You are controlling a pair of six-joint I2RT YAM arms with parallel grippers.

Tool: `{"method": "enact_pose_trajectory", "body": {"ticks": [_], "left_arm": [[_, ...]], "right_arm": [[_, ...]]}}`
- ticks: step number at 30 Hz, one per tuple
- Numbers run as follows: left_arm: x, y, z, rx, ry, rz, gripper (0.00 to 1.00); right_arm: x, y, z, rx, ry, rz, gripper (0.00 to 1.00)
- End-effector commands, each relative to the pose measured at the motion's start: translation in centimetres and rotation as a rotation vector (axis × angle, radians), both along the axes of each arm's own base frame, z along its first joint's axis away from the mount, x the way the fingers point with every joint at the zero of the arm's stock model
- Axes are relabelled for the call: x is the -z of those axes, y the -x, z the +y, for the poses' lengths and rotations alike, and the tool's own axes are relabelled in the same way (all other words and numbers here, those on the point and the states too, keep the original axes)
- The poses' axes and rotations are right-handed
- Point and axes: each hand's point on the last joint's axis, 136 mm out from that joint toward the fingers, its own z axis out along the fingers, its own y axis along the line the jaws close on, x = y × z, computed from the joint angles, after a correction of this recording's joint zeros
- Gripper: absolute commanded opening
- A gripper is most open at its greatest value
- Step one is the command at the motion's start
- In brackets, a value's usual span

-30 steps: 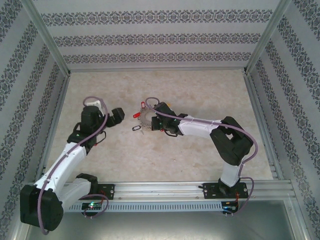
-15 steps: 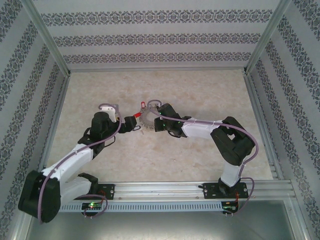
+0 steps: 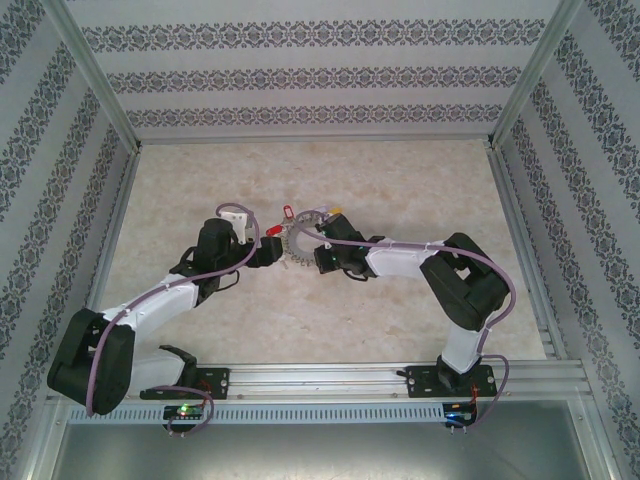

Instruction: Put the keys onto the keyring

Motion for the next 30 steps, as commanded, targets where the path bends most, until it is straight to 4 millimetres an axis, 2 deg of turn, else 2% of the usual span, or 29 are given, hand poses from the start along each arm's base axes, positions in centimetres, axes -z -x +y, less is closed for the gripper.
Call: {"method": "enact_pose_trajectory", "body": {"ticks": [1,14,19,26,30], "left_arm": [[-1.2,-0.4,0.1,-0.008,-0.030,-0.041,0.92],[-0.3,0.1,1.2,-0.044,-0.074,-0.007,0.93],[-0.5,0.2,1.3,-0.048,-0.078,-0.006,0.93],[-0.4,0.4,1.5,-0.055,-0.085,-0.003,0.93],[-0.4,0.4,1.6,-0.058,-0.086,0.000,0.93]], "right_arm": [[0.5,0.2,-0.9,-0.008,0.051,0.051,0.15],[0.4,0.5,-0.3,-0.026,0.074,0.161,0.17],[0.0,0.8,-0.9,-0.014,0.095,0.174,0.23],[-0.7,1.1,-0.4,-0.006,0.013,0.222,0.23],[-0.3,1.0,-0.3,0.008,0.004,0.230,0.22]]}}
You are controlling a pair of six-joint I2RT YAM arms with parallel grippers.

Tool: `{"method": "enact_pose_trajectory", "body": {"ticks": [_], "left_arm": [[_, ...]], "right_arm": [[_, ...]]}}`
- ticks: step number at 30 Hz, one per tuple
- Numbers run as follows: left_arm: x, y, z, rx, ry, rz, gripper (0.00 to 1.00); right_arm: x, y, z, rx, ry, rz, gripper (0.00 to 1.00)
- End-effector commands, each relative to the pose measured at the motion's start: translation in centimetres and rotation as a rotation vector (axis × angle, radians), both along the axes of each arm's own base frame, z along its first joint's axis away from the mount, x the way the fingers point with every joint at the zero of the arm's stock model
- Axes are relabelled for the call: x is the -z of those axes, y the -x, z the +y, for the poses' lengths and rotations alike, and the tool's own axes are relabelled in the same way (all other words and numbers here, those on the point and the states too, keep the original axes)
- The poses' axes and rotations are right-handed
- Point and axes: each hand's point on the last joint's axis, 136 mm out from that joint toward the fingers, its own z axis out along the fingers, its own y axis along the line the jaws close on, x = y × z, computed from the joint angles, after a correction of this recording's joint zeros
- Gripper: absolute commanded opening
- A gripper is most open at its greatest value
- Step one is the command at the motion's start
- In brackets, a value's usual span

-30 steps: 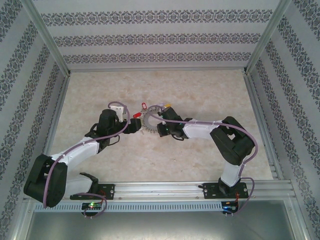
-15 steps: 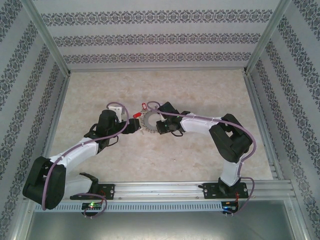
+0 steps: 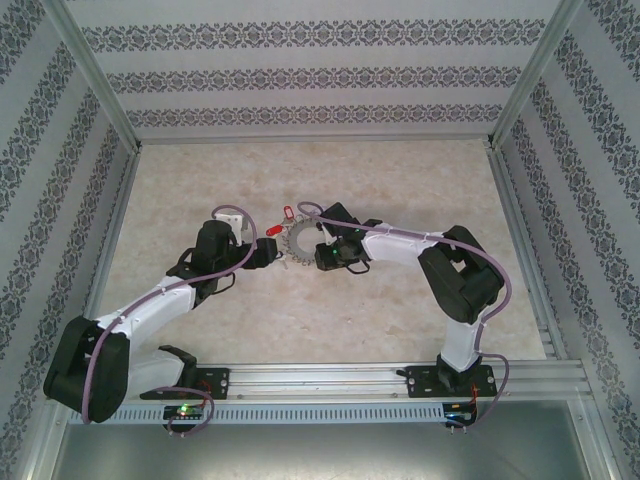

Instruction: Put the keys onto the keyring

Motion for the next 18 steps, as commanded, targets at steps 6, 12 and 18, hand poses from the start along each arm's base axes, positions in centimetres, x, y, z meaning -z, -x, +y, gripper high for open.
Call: {"method": "enact_pose_trajectory", "body": {"ticks": [6,12,18], "left_arm": [[-0.8,0.2,-0.1,0.010,-0.015,-0.017,0.93],[-0.9,0.5,0.2,0.004,-0.020,-0.024,0.93],[-1.1,0.9,0.5,-0.001,-0.026,-0.031,0.93]], "right_arm": [[-0.4,-0.6,0.7,0.023,-0.041,0.020,0.22],[0.0,-1.0,0.8,0.022,-0.026,0.022,0.21],[0.2,-1.2,0.7,0.014,-0.010,0.016,0.18]]}}
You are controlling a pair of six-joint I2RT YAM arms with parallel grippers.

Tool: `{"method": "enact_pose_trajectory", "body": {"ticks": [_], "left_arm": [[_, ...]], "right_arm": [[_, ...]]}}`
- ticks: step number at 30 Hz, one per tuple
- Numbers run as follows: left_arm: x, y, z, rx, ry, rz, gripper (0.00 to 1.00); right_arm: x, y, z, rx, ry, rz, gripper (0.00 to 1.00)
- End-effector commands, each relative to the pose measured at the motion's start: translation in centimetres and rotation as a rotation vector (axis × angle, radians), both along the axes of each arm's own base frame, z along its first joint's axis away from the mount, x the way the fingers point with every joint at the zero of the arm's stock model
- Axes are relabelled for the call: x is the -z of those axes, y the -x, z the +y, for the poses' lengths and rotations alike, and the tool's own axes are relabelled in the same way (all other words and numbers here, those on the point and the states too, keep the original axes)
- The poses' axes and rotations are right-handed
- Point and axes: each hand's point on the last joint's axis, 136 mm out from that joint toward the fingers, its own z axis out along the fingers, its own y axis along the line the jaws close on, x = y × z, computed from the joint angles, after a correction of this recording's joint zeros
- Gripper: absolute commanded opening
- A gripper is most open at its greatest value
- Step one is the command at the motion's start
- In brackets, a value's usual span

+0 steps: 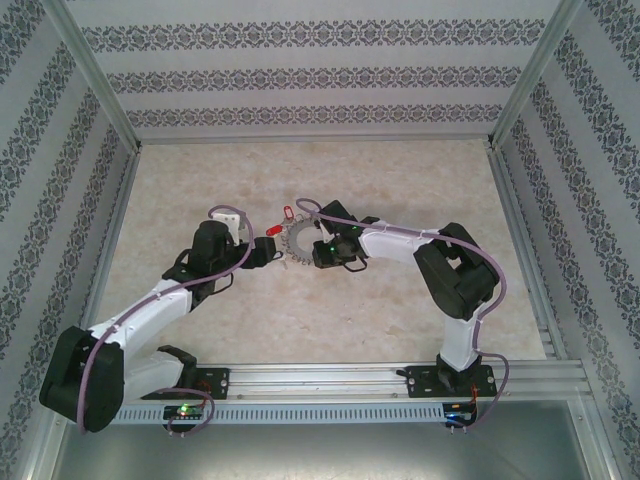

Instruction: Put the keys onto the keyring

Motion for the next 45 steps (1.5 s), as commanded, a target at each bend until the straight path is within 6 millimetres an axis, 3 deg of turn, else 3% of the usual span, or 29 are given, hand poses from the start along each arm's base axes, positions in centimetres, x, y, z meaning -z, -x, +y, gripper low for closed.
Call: {"method": "enact_pose_trajectory", "body": {"ticks": [1,6,10,15,19,28,34,36,38,40,45], "left_arm": [[0.2,0.6,0.2,0.005,-0.034,0.000,0.93],[-0.4,0.5,0.1,0.005,-0.022,-0.014,0.93],[-1.8,0.3,-0.5,0.039,-0.006,-0.043,0.93],[-5.1,0.7,-2.6,0.246,-0.072,-0.251,0.93],[-7.2,2.0,-4.8,0.454,-0.105,-0.337,0.93],[-11.4,2.8,-8.4,0.672,-0.011,-0.414,0.69],[-12.5,4.3,-10.3,0.826,0.004,-0.420,0.56],[-12.7,7.0,-11.8,1.014,0.004,-0.489,0.38],[-12.1,9.4,-13.0,1.157,-0.038,-0.537,0.30],[-11.9,10.4,-14.1,1.204,-0.053,-0.568,0.30],[-13.1,9.8,-14.7,1.161,-0.086,-0.640,0.33]], "right_arm": [[0.0,-0.7,-0.2,0.006,0.014,-0.005,0.17],[-0.6,-1.1,-0.8,0.010,0.049,-0.026,0.04],[-1.7,-1.1,-0.3,-0.064,0.054,-0.058,0.00],[-6.7,-1.3,0.5,-0.207,-0.009,-0.243,0.00],[-9.1,-0.8,0.7,-0.357,-0.009,-0.389,0.00],[-14.4,0.8,0.2,-0.522,-0.043,-0.654,0.00],[-18.4,3.7,0.4,-0.588,-0.144,-0.740,0.00],[-19.2,4.5,-0.1,-0.604,-0.149,-0.752,0.00],[-20.5,6.0,-0.2,-0.664,-0.185,-0.778,0.00],[-21.9,8.6,0.1,-0.778,-0.259,-0.839,0.00],[-23.6,11.8,-0.1,-0.896,-0.307,-0.900,0.00]]}}
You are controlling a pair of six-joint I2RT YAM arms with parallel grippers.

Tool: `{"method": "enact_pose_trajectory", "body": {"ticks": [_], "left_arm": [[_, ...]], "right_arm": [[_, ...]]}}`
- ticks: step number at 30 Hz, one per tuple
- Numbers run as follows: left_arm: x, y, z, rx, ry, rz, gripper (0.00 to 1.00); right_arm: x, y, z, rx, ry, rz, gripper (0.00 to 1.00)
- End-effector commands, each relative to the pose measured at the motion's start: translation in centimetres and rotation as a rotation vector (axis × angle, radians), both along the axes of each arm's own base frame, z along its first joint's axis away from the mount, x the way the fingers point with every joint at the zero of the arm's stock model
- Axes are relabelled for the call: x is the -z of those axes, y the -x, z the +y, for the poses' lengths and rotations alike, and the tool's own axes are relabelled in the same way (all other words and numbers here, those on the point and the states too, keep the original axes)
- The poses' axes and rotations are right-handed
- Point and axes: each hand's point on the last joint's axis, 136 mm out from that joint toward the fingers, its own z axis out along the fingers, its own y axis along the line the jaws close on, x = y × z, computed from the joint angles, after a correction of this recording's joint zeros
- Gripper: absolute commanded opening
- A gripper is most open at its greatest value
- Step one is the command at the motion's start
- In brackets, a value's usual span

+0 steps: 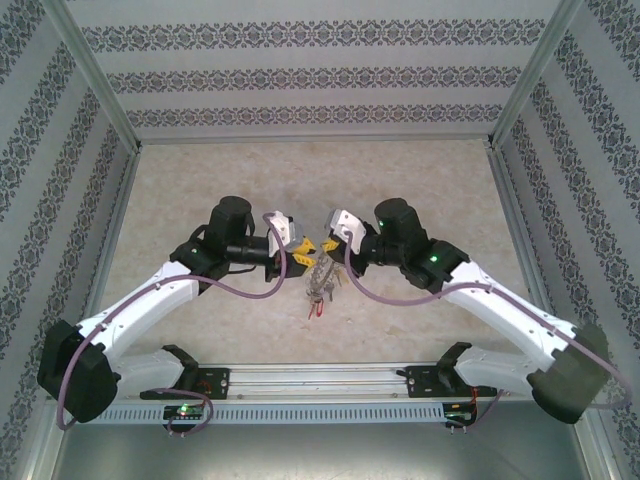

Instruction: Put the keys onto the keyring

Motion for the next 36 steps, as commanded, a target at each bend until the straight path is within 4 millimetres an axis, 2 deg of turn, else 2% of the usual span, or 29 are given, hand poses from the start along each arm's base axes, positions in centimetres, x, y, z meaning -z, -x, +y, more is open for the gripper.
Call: {"method": "enact_pose_trajectory", "body": {"ticks": [1,4,7,15,19,23,29,32,34,36], "left_arm": [[-1.3,0.2,-0.4,0.029,0.011,-0.116,0.34],[-1.3,0.5,-0.6,0.048,0.000,-0.145,0.34],[-1.5,1.1,-1.0,0.077,0.000,-0.150,0.27],[-1.6,1.5,-1.4,0.089,0.003,-0.159,0.27],[-1.1,0.9,-1.6,0.064,-0.005,-0.144,0.21],[-1.6,0.2,-1.9,0.028,0.037,-0.130,0.19],[-2.1,0.7,-2.2,0.053,0.079,-0.108,0.00],[-2.3,1.3,-2.3,0.090,0.093,-0.113,0.00],[-2.5,1.2,-2.2,0.078,0.100,-0.115,0.00],[-2.9,1.5,-2.2,0.085,0.111,-0.127,0.00]], "right_arm": [[-1.4,3.1,0.6,-0.176,-0.027,-0.064,0.00],[-1.8,3.6,0.7,-0.194,-0.038,-0.084,0.00],[-2.0,3.6,0.9,-0.200,-0.048,-0.091,0.00],[-2.2,3.6,1.0,-0.205,-0.051,-0.094,0.00],[-2.3,3.6,1.1,-0.204,-0.059,-0.092,0.00],[-1.8,3.2,1.1,-0.183,-0.041,-0.095,0.00],[-1.8,3.2,1.1,-0.172,-0.042,-0.105,0.00],[-1.7,3.1,0.9,-0.163,-0.037,-0.114,0.00],[-1.9,2.8,0.6,-0.136,-0.034,-0.116,0.15],[-2.2,2.8,0.2,-0.123,-0.038,-0.110,0.19]]}}
